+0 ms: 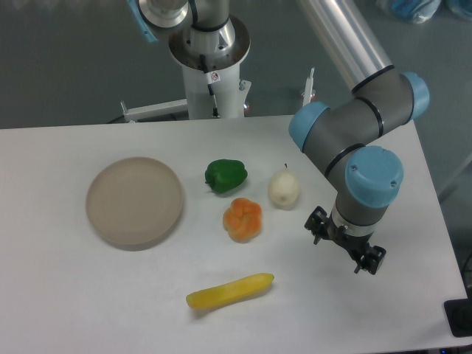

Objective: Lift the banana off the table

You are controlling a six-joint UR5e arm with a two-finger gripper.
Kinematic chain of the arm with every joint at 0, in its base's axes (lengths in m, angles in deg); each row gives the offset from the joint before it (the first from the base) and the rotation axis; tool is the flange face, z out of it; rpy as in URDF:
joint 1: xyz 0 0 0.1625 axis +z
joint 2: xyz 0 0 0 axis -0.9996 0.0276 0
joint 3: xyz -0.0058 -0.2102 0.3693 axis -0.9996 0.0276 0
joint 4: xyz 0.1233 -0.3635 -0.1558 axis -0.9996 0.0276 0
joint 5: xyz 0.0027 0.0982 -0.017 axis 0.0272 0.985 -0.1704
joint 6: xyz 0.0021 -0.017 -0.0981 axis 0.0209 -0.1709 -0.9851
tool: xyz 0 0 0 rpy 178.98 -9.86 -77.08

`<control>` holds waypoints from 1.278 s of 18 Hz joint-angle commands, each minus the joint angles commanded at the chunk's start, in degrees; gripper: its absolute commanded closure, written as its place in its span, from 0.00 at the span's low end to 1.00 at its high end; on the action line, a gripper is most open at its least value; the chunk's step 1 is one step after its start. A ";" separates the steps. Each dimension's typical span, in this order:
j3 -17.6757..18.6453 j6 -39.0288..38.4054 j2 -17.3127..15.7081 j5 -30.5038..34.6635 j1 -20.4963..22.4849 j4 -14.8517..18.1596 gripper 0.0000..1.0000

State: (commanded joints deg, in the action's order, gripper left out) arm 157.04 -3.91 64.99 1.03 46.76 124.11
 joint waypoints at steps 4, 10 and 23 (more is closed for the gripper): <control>0.26 0.00 0.00 0.00 -0.09 0.00 0.00; 3.43 -0.70 -1.58 -0.79 -2.45 -0.09 0.00; 8.61 -1.49 -3.61 -3.69 -11.86 -0.35 0.00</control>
State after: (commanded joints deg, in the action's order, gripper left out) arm 165.66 -5.40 61.39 -2.66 34.90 123.76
